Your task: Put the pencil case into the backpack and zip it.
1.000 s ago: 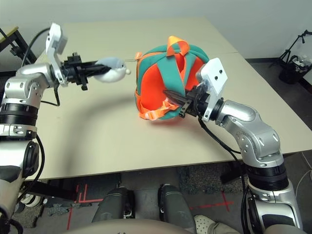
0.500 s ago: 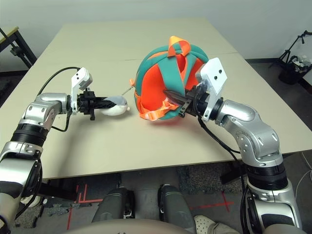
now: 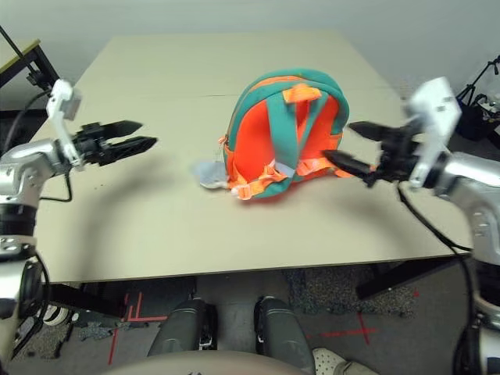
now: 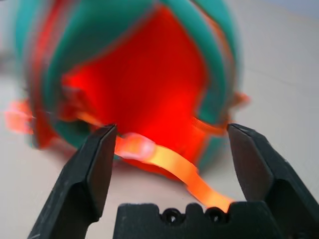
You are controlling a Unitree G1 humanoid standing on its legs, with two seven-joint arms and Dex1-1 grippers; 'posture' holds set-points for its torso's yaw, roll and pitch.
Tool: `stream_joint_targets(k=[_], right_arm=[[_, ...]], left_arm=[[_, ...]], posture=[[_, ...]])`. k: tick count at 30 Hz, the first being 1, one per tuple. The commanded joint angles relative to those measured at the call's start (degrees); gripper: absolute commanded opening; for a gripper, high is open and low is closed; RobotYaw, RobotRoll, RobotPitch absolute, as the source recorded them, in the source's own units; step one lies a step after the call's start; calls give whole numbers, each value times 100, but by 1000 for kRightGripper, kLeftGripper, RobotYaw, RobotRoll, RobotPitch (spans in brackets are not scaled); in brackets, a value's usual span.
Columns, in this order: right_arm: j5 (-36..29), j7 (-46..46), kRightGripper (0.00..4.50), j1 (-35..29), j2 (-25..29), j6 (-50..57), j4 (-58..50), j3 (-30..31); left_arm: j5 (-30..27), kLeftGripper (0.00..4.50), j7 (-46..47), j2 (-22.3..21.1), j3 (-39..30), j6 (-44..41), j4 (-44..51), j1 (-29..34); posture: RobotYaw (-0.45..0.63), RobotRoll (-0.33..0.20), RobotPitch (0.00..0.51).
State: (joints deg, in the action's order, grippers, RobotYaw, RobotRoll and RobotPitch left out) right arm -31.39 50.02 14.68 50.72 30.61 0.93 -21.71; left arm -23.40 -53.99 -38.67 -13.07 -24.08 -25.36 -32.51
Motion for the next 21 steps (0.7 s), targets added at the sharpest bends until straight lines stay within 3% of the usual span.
stream_joint_targets(k=[1, 10, 21], right_arm=[[293, -366, 4472, 106, -278, -569, 754, -201], [1098, -1935, 4472, 625, -1499, -2124, 2516, -204], [1536, -3551, 4472, 1051, -2065, -3720, 4142, -338]], left_arm=[[155, 4500, 718, 151, -364, 572, -67, 189], [379, 4500, 2658, 1119, -978, 2013, -288, 591], [473, 4500, 3898, 1702, -1117, 2458, -406, 1073]], posture=[[133, 0, 61], [153, 0, 66], [153, 0, 67]])
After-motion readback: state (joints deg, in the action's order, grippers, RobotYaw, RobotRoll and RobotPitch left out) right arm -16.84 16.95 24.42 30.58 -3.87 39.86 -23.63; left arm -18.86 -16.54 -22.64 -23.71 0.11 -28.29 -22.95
